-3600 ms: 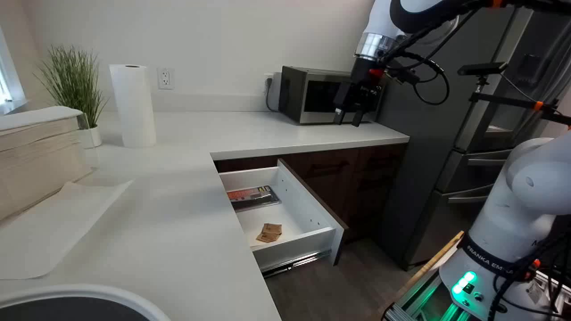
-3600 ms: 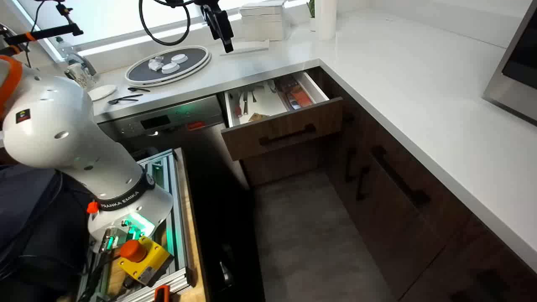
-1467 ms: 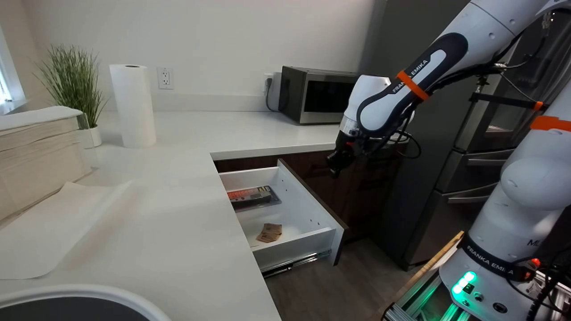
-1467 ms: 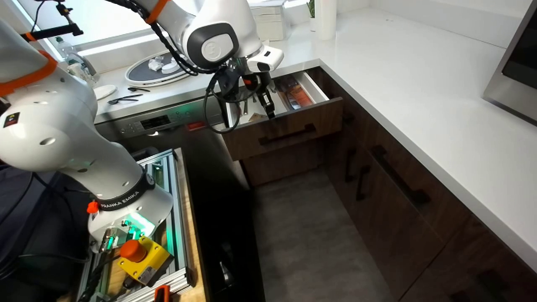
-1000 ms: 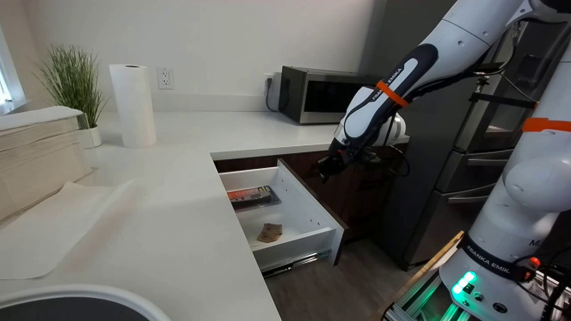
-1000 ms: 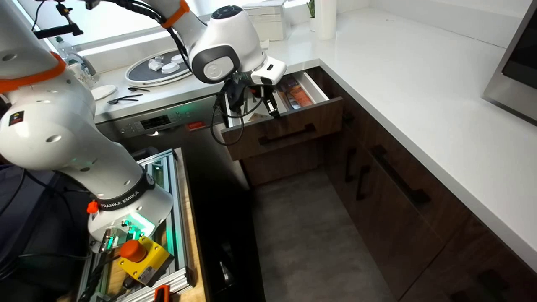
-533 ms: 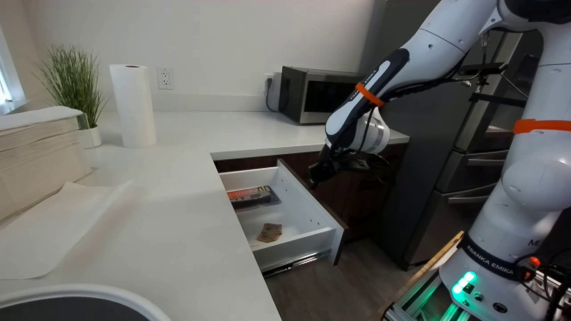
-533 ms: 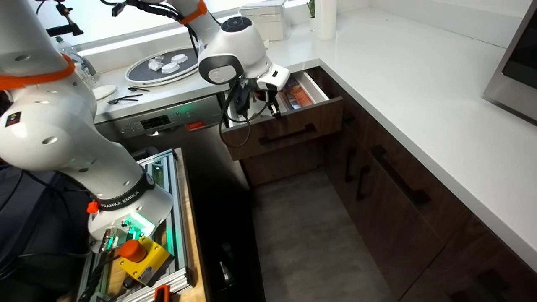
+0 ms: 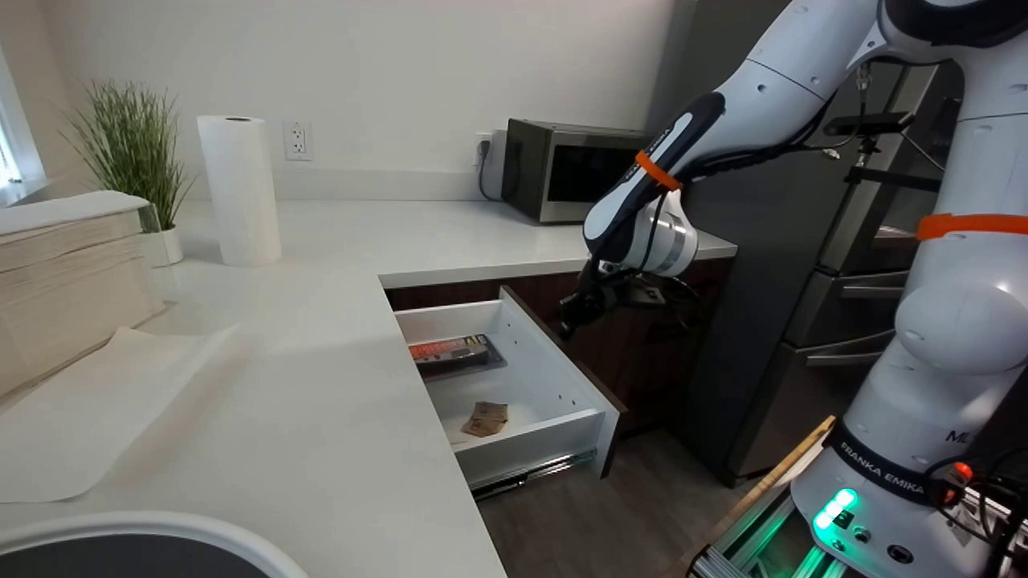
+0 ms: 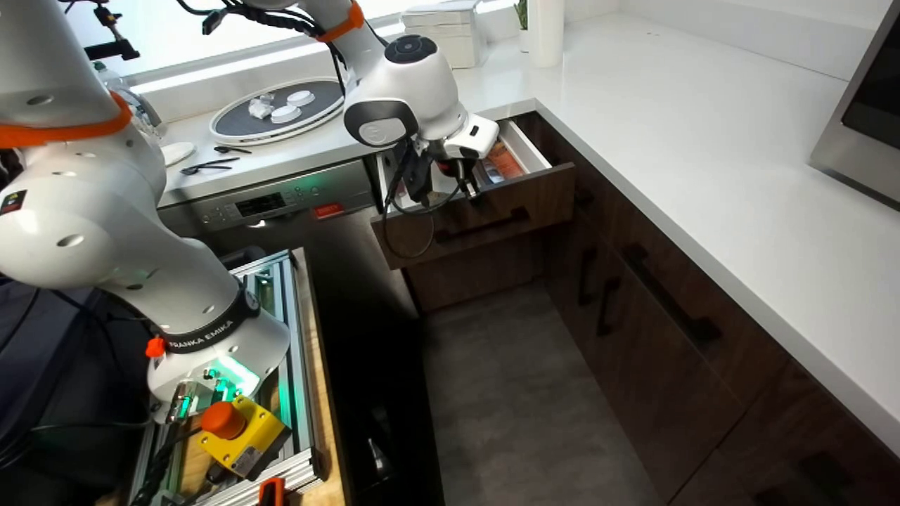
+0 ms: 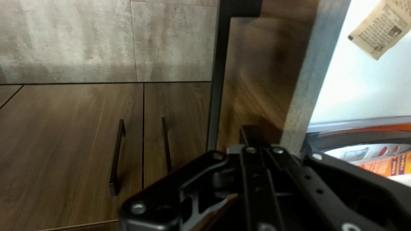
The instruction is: Close the drawer
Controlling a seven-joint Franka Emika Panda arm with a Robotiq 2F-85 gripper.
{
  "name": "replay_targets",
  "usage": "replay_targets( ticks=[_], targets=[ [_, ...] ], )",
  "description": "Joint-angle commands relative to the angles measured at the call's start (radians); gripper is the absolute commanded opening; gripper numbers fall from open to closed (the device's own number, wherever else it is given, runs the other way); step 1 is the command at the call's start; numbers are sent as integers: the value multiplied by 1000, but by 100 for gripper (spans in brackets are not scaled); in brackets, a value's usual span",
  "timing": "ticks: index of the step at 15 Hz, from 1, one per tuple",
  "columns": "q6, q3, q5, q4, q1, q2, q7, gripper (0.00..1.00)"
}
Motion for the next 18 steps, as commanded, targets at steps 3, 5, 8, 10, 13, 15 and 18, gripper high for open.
replay_targets(
  ticks=[3, 5, 8, 10, 13, 15, 18],
  targets=[
    [15, 97, 98, 54, -90, 72, -123, 0],
    [29, 151, 144, 83, -128, 89, -171, 0],
    [32, 223, 205, 115, -192, 122, -244, 0],
    [33, 302, 279, 155, -255, 161, -318, 0],
    [26, 461, 446, 233, -384, 245, -471, 0],
    [25, 549, 533, 271, -458, 315, -567, 0],
    [36, 665, 623, 322, -557, 435, -717, 0]
  ],
)
